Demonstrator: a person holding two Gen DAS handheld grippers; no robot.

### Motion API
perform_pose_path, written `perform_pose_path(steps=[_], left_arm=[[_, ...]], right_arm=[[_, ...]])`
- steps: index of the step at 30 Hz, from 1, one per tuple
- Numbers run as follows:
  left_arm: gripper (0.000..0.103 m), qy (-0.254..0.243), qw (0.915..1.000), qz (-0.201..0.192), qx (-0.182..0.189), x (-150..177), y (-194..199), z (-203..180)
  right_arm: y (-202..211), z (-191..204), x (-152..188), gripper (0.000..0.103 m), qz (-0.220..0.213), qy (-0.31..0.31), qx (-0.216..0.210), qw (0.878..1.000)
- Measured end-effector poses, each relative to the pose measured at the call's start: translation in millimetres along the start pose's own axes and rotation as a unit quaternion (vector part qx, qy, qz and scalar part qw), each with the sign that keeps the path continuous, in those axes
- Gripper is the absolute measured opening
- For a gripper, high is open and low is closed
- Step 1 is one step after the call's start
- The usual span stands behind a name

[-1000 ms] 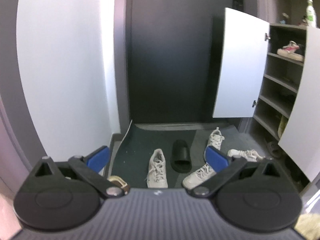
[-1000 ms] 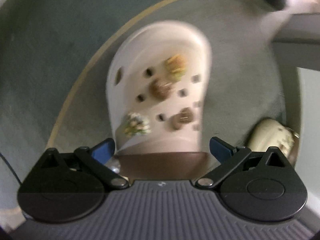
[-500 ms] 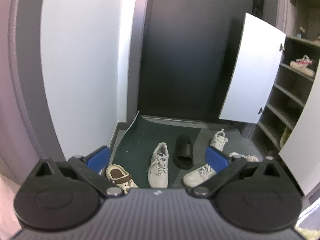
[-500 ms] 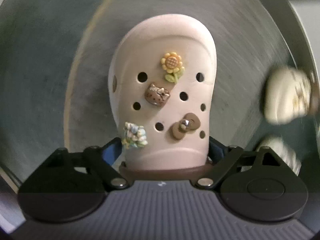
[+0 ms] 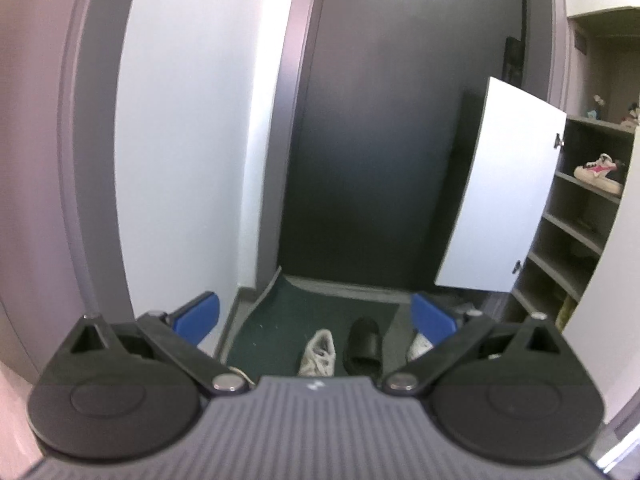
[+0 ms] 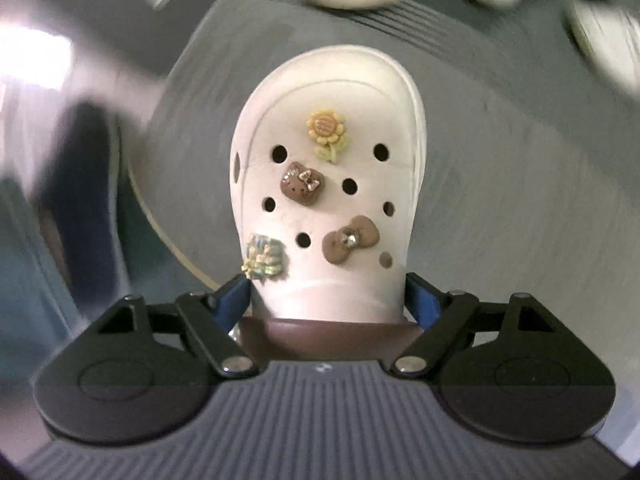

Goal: Organize scattered shoes
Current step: 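Carry the charmed clog with the right gripper and lower it onto the floor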

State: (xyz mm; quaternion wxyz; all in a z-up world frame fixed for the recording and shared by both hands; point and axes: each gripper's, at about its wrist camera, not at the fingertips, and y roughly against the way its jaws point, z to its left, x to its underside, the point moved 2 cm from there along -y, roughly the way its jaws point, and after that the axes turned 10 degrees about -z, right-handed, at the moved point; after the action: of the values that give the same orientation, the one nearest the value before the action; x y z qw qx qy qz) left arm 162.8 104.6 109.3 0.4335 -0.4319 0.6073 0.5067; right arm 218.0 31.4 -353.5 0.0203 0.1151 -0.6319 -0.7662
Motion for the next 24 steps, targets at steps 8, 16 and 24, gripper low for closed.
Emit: perform_pose_path(steps=[8,16,24], left_arm=[[0.103,-0.006,0.9997,0.019,-0.011,7,-1,10],[0.103,-0.002,0.9987,0.046,-0.023,12,-8,24],[0.103,-0.018,0.9973,0.056,-0.043,16,-18,20]], right_arm=[[-38,4,18,0.085,-0.012,-0.099,0.037,0.994],[-2,-1,10,0.103,-0.048,-0.036,0.04,0.997],[116,-21,31,0.103,-0.151,-0.053,0.056,0.986]])
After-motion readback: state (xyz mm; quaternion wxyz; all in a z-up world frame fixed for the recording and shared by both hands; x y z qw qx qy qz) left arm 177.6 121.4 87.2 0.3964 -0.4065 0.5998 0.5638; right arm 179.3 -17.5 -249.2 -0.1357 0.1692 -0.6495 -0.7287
